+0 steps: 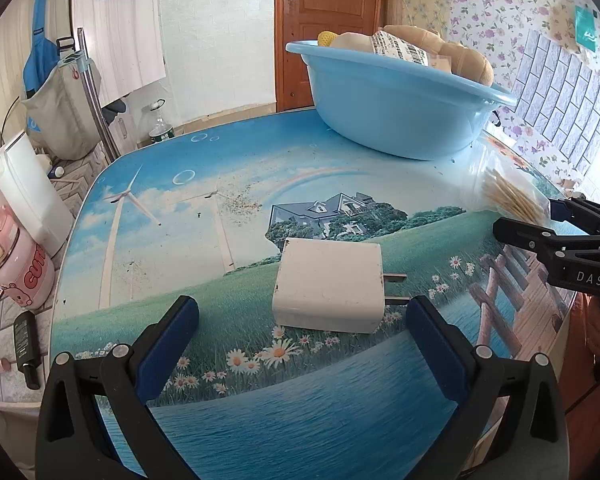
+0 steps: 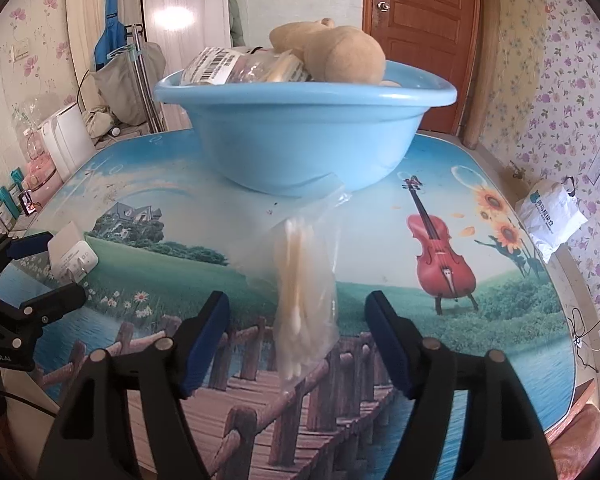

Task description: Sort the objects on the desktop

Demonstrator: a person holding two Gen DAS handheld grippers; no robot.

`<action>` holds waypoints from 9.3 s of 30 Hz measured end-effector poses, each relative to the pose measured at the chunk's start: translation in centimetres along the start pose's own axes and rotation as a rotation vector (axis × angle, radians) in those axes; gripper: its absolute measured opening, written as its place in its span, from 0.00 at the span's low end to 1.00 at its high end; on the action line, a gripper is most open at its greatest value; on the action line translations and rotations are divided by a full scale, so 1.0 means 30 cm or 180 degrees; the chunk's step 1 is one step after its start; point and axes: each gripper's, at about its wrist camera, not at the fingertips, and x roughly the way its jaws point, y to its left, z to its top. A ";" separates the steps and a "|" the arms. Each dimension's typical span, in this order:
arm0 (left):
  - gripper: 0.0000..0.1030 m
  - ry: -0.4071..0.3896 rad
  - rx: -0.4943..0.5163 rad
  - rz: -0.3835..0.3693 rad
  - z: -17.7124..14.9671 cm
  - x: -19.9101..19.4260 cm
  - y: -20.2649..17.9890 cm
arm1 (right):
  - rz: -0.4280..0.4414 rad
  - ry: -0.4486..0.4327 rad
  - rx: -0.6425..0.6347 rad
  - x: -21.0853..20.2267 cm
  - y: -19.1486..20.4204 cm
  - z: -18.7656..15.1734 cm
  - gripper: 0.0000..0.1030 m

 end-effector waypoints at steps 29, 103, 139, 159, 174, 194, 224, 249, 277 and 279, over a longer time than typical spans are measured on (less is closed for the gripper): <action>1.00 -0.0001 0.0000 0.0002 0.000 0.002 -0.002 | 0.0004 -0.0004 0.0005 0.000 -0.003 -0.003 0.72; 0.86 0.0011 0.0111 -0.0073 0.024 0.014 -0.020 | 0.0002 -0.0056 0.0079 -0.017 -0.027 0.001 0.36; 0.58 -0.0270 -0.0021 -0.0337 0.153 -0.167 -0.006 | 0.0218 -0.0463 0.0263 -0.251 -0.050 0.088 0.22; 0.58 -0.0340 -0.0027 -0.0367 0.222 -0.179 -0.002 | -0.0244 -0.0596 0.0339 -0.277 -0.156 0.154 0.21; 0.58 -0.0457 -0.0037 -0.0463 0.339 -0.184 -0.010 | -0.0119 -0.0976 0.0177 -0.323 -0.127 0.280 0.21; 0.58 -0.0550 0.0208 -0.0679 0.645 -0.023 -0.126 | 0.0101 -0.1030 0.0080 -0.178 -0.125 0.458 0.21; 0.98 -0.0305 -0.0400 -0.0118 0.681 -0.020 0.042 | 0.0172 -0.0685 -0.0054 -0.083 -0.039 0.534 0.57; 1.00 -0.0294 0.0147 -0.0229 0.511 -0.175 -0.112 | 0.0050 -0.0351 0.0299 -0.171 -0.050 0.368 0.58; 1.00 -0.0535 -0.0087 -0.0024 0.459 -0.331 -0.067 | 0.0002 -0.0892 0.0390 -0.302 -0.033 0.353 0.99; 1.00 -0.0538 -0.0108 -0.0002 0.457 -0.335 -0.065 | 0.0006 -0.0891 0.0366 -0.306 -0.027 0.350 0.99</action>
